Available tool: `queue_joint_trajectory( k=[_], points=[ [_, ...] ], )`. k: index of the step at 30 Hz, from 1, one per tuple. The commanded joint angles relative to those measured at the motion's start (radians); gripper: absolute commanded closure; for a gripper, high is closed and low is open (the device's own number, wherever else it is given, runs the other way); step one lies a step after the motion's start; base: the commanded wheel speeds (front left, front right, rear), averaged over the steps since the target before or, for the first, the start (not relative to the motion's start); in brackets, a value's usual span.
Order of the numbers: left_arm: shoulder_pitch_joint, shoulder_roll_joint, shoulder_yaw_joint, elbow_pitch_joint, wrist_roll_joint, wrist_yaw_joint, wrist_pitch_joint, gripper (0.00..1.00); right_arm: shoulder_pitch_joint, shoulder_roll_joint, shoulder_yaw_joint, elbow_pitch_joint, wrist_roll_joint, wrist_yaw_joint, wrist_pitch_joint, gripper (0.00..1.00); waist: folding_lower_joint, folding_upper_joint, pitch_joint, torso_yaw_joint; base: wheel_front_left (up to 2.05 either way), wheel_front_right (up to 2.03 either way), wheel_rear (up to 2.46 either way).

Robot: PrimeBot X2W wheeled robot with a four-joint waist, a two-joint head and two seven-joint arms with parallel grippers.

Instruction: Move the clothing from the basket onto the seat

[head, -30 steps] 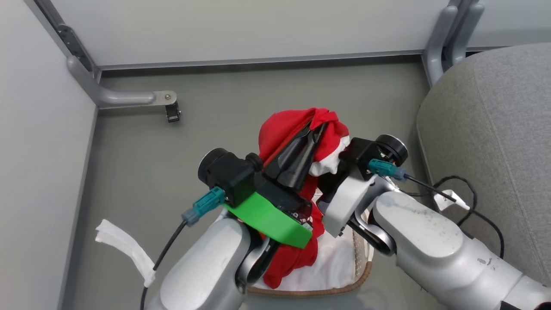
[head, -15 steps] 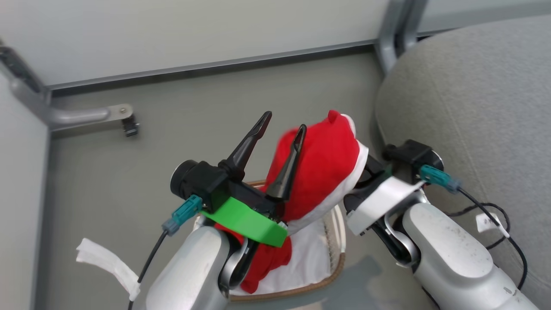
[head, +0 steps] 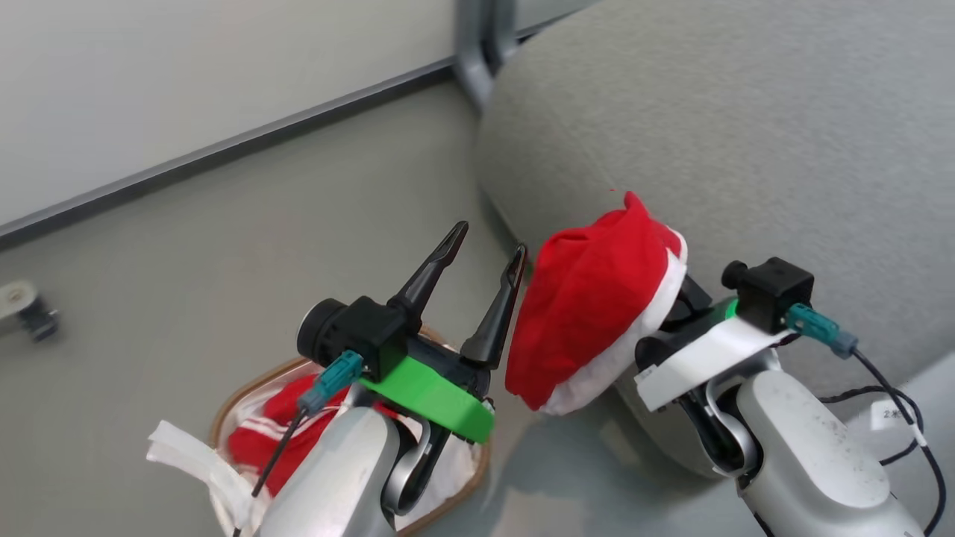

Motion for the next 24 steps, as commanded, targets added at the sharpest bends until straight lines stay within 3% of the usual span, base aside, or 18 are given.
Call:
queue_joint_trajectory(
  k=[1, 6, 14, 24],
  points=[
    [0.008, 0.005, 0.002, 0.009, 0.008, -0.003, 0.0, 0.0, 0.019, 0.006, -0.022, -0.009, 0.007, -0.001, -0.002, 1.0, 0.0, -0.0001, 0.026, -0.169, 0.0, 0.0, 0.0],
    [-0.024, 0.006, -0.032, 0.028, -0.007, -0.003, 0.0, 0.0, 0.022, -0.009, -0.112, -0.017, -0.031, -0.001, -0.002, 1.0, 0.0, -0.0001, 0.059, -0.185, 0.0, 0.0, 0.0],
    [-0.041, 0.042, -0.018, 0.054, 0.007, -0.003, 0.0, 0.0, -0.165, -0.06, -0.209, 0.071, -0.098, -0.001, -0.002, 1.0, 0.0, -0.0001, 0.147, -0.181, 0.0, 0.0, 0.0],
    [-0.114, 0.108, 0.016, 0.042, 0.048, -0.003, 0.0, 0.0, -0.563, -0.215, -0.324, 0.357, -0.149, -0.001, -0.002, 1.0, 0.0, -0.0001, 0.365, -0.052, 0.0, 0.0, 0.0]
  ],
)
